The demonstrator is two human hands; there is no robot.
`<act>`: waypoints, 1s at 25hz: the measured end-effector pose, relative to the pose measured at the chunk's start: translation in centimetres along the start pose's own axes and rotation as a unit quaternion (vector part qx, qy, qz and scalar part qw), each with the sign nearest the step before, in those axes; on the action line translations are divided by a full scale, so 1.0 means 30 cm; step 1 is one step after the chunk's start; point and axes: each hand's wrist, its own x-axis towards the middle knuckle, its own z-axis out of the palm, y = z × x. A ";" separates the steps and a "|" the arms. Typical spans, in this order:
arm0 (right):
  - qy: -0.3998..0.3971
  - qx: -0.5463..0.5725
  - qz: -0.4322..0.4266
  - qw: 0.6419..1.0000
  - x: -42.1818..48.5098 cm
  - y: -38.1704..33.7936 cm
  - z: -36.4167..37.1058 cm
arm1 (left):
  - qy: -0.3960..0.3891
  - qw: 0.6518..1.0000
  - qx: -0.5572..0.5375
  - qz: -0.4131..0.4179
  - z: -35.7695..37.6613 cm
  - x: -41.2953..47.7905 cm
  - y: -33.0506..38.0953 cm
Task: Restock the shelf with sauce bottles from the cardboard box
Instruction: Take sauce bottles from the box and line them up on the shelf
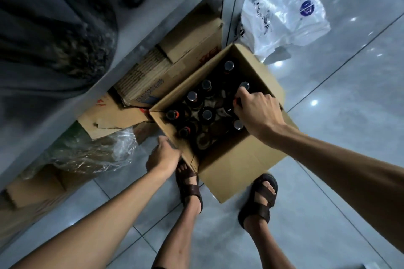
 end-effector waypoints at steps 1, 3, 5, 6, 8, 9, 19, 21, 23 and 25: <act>0.007 0.009 0.009 1.000 -0.033 -0.009 -0.077 | 0.000 0.999 -0.040 0.021 -0.027 -0.037 0.028; 0.018 0.026 0.019 0.999 -0.109 -0.036 -0.280 | -0.035 0.991 -0.104 0.078 -0.105 -0.141 0.115; 0.027 0.039 0.019 0.999 -0.179 -0.064 -0.493 | -0.095 0.980 -0.106 0.142 -0.190 -0.276 0.213; 0.032 0.050 0.018 0.998 -0.215 -0.076 -0.598 | -0.115 0.972 -0.110 0.175 -0.234 -0.352 0.267; 0.054 0.080 0.005 0.995 -0.293 -0.107 -0.833 | -0.137 0.952 -0.111 0.249 -0.339 -0.534 0.388; 0.069 0.095 -0.005 0.993 -0.335 -0.126 -0.958 | -0.142 0.939 -0.113 0.291 -0.398 -0.640 0.447; 0.224 0.271 -0.131 0.927 -0.844 -0.440 -2.187 | -0.028 0.835 -0.194 0.514 -1.047 -1.738 0.746; 0.245 0.333 -0.166 0.896 -0.973 -0.528 -2.386 | -0.004 0.820 -0.210 0.532 -1.190 -1.951 0.722; 0.255 0.387 -0.200 0.863 -1.084 -0.620 -2.562 | 0.017 0.797 -0.234 0.557 -1.324 -2.155 0.668; 0.246 0.440 -0.248 0.827 -1.177 -0.717 -2.696 | 0.031 0.778 -0.262 0.570 -1.434 -2.319 0.587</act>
